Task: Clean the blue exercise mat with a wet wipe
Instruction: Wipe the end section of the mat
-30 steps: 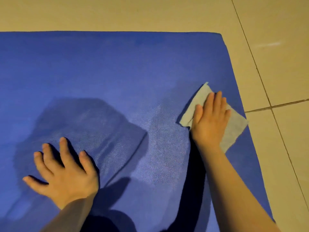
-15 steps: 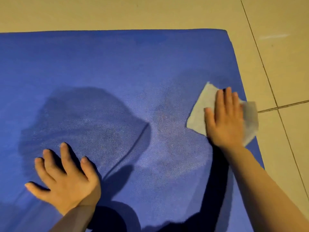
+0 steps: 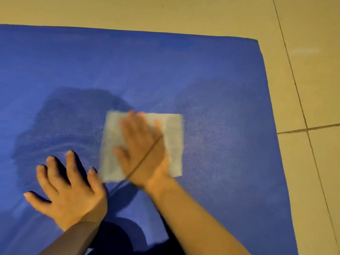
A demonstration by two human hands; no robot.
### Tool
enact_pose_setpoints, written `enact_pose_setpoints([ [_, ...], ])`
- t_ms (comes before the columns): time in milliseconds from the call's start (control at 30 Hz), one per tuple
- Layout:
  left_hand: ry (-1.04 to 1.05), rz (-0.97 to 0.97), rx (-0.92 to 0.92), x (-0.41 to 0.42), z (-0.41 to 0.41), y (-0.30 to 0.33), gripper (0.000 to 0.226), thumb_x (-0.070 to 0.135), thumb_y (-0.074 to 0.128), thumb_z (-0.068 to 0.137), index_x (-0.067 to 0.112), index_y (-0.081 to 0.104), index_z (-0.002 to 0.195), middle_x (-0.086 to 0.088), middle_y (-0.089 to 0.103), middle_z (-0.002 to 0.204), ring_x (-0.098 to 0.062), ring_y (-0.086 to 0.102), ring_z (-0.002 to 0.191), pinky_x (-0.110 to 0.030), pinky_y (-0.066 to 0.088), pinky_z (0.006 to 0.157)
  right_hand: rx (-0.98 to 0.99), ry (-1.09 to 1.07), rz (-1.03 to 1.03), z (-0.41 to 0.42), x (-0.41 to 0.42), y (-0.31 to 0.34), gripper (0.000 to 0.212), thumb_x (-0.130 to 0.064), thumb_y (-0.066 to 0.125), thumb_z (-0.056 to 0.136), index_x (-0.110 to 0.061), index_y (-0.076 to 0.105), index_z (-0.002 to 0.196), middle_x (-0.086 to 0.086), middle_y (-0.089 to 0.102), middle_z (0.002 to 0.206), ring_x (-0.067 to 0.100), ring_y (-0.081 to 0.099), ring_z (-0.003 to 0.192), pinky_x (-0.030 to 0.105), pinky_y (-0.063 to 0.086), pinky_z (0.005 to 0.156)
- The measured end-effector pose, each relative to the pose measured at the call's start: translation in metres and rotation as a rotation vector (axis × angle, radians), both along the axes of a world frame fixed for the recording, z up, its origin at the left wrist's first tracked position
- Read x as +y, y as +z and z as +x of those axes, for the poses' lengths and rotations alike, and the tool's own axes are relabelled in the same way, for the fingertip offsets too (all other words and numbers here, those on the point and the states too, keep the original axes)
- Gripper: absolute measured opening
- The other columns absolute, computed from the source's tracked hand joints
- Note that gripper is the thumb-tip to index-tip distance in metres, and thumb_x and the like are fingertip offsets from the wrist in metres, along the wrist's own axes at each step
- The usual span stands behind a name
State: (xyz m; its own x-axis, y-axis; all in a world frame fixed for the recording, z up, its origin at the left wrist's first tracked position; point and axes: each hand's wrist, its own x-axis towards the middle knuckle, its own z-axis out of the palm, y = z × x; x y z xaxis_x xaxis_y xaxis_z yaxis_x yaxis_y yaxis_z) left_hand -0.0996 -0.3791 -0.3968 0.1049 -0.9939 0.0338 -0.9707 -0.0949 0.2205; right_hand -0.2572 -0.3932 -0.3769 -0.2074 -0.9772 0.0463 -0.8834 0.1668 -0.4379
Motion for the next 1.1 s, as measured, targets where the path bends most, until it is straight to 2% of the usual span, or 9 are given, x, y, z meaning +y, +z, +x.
enact_pose_setpoints([
  [67, -0.025, -0.025, -0.024, 0.001, 0.005, -0.006, 0.055, 0.042, 0.036, 0.099, 0.019, 0.031, 0.150, -0.019, 0.025, 0.158, -0.044, 0.025, 0.143, -0.078, 0.024, 0.100, -0.013, 0.276, 0.035, -0.005, -0.002, -0.005, 0.060, -0.044, 0.029, 0.096, -0.017, 0.046, 0.146, 0.001, 0.041, 0.154, 0.016, 0.032, 0.144, 0.042, 0.020, 0.119],
  [133, -0.009, 0.035, -0.011, -0.003, 0.007, -0.008, 0.059, 0.046, 0.029, 0.098, 0.018, 0.031, 0.150, -0.019, 0.023, 0.158, -0.047, 0.026, 0.142, -0.078, 0.027, 0.098, -0.212, 0.255, 0.046, -0.056, -0.007, -0.002, 0.056, -0.042, 0.034, 0.100, -0.015, 0.041, 0.149, 0.003, 0.037, 0.156, 0.018, 0.033, 0.144, 0.039, 0.022, 0.120],
  [267, 0.010, 0.031, 0.037, -0.002, -0.003, 0.002, 0.059, 0.044, 0.029, 0.095, 0.018, 0.034, 0.148, -0.016, 0.023, 0.159, -0.036, 0.015, 0.149, -0.078, 0.019, 0.102, 0.042, -0.242, 0.214, -0.188, 0.000, 0.009, 0.072, -0.058, 0.026, 0.099, -0.017, 0.014, 0.157, 0.007, 0.002, 0.165, 0.022, 0.000, 0.152, 0.028, 0.003, 0.119],
  [400, 0.017, 0.019, 0.042, -0.001, -0.005, 0.006, 0.059, 0.039, 0.032, 0.094, 0.013, 0.038, 0.146, -0.019, 0.026, 0.157, -0.037, 0.015, 0.148, -0.076, 0.013, 0.106, 0.161, -0.678, 0.251, -0.243, 0.022, 0.009, 0.074, -0.054, 0.017, 0.095, -0.012, 0.018, 0.156, 0.015, 0.009, 0.163, 0.033, 0.009, 0.149, 0.050, 0.009, 0.120],
  [500, 0.023, 0.004, 0.042, 0.000, -0.004, 0.006, 0.059, 0.038, 0.034, 0.093, 0.012, 0.040, 0.146, -0.020, 0.027, 0.156, -0.038, 0.017, 0.147, -0.076, 0.013, 0.106, 0.166, -0.815, 0.216, -0.209, 0.010, 0.002, 0.073, -0.047, 0.014, 0.094, -0.009, 0.019, 0.156, 0.012, 0.012, 0.163, 0.030, 0.011, 0.150, 0.053, 0.010, 0.118],
  [633, 0.023, 0.014, 0.037, -0.001, -0.005, 0.006, 0.060, 0.038, 0.035, 0.092, 0.012, 0.039, 0.146, -0.019, 0.026, 0.156, -0.037, 0.016, 0.148, -0.076, 0.011, 0.108, 0.195, -0.514, 0.147, -0.100, -0.016, -0.011, 0.068, -0.046, 0.014, 0.096, -0.012, 0.025, 0.154, 0.012, 0.019, 0.162, 0.031, 0.017, 0.149, 0.049, 0.003, 0.117],
  [833, 0.011, -0.006, 0.018, -0.001, -0.006, 0.007, 0.059, 0.037, 0.039, 0.093, 0.012, 0.038, 0.147, -0.022, 0.027, 0.156, -0.039, 0.017, 0.147, -0.075, 0.009, 0.108, 0.195, 0.060, 0.052, 0.039, -0.009, -0.010, 0.058, -0.044, 0.036, 0.098, -0.016, 0.042, 0.149, 0.006, 0.031, 0.159, 0.025, 0.024, 0.148, 0.051, 0.016, 0.119],
  [933, 0.007, -0.021, 0.004, -0.001, -0.005, 0.005, 0.060, 0.041, 0.035, 0.096, 0.011, 0.038, 0.148, -0.022, 0.028, 0.156, -0.039, 0.018, 0.148, -0.073, 0.008, 0.109, 0.017, 0.050, -0.061, 0.014, 0.001, -0.002, 0.055, -0.043, 0.045, 0.095, -0.016, 0.048, 0.144, 0.010, 0.037, 0.155, 0.026, 0.028, 0.145, 0.050, 0.018, 0.118],
  [1100, 0.009, -0.019, 0.025, -0.002, -0.004, 0.004, 0.060, 0.039, 0.032, 0.095, 0.012, 0.040, 0.148, -0.019, 0.028, 0.156, -0.037, 0.017, 0.148, -0.073, 0.007, 0.110, 0.170, -0.264, -0.006, -0.090, 0.029, 0.014, 0.048, -0.041, 0.036, 0.098, -0.019, 0.056, 0.136, 0.005, 0.041, 0.153, 0.024, 0.029, 0.145, 0.059, 0.002, 0.116],
])
